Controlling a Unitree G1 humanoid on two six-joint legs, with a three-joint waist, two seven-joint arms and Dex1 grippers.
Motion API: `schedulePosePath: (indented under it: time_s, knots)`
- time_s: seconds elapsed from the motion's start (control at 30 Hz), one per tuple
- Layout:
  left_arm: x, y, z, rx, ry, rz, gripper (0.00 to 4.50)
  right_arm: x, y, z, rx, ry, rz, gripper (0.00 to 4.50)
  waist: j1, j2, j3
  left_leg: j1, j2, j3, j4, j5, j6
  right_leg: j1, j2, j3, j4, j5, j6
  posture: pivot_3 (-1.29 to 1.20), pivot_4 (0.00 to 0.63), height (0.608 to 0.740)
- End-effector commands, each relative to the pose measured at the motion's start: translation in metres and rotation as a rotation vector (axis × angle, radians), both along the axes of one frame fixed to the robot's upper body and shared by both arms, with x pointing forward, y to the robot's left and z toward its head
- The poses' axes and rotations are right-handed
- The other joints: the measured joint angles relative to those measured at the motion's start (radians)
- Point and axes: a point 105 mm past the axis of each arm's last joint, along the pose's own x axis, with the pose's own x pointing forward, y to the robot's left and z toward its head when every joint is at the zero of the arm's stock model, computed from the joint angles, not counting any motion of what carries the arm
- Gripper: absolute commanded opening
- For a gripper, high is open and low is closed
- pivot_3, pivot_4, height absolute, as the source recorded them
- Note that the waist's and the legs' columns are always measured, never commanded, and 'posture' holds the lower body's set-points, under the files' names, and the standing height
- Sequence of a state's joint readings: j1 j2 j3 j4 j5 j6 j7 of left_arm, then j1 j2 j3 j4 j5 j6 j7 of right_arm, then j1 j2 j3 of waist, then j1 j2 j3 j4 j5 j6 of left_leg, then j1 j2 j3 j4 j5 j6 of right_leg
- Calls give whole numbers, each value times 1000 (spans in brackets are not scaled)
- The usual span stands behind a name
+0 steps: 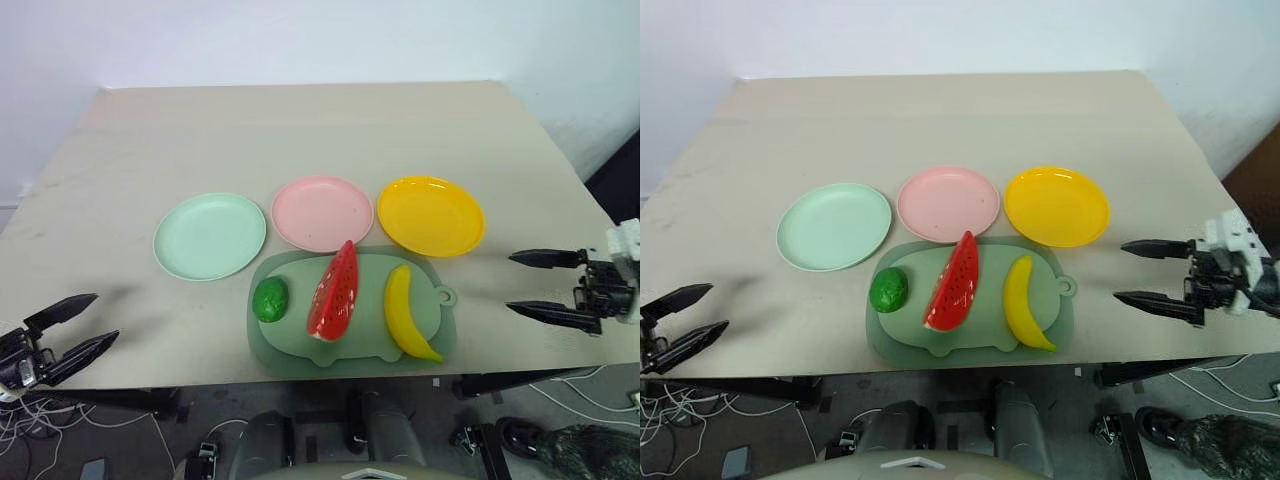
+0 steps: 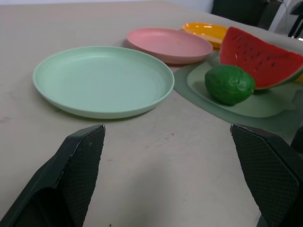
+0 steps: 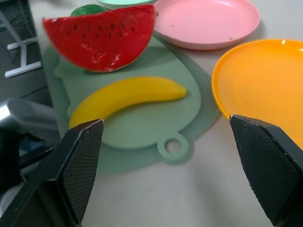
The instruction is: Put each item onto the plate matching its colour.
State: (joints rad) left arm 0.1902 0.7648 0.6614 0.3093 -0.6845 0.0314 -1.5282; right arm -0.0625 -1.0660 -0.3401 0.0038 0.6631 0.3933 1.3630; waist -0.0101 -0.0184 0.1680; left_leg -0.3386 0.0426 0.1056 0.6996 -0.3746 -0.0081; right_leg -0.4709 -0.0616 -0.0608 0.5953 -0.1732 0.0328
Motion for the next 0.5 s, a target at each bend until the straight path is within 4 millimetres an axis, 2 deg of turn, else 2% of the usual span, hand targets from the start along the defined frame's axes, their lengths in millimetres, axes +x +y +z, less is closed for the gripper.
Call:
schedulePosePath:
  time_s: [0.03, 0.13, 0.23, 0.5]
  knots:
    - [3, -6, 1, 2, -19, -20, 4449, 1, 23, 16, 44, -1, -28, 4500, 1, 0, 0, 0, 0, 0, 0, 0, 0, 0, 0, 0, 0, 0, 0, 0, 150, 736]
    - [6, -9, 0, 6, -19, -31, 4449, 9, 41, 15, 47, 35, -137, 4500, 0, -1, 0, 0, 0, -1, 0, 0, 0, 0, 0, 0, 0, 0, 0, 0, 150, 736]
    - [12, -10, 2, 4, -32, -37, 4449, 12, 61, 1, 32, 159, -253, 4500, 0, -1, -1, 0, 0, 0, 0, 0, 0, 0, 0, 0, 0, 0, 0, 0, 150, 736]
    - [19, -19, 3, 8, -35, -80, 4449, 2, 95, -33, -8, 338, -391, 4500, -1, -2, -1, -3, -1, 0, 0, 0, 1, -2, -1, 1, 0, 0, 0, 0, 150, 736]
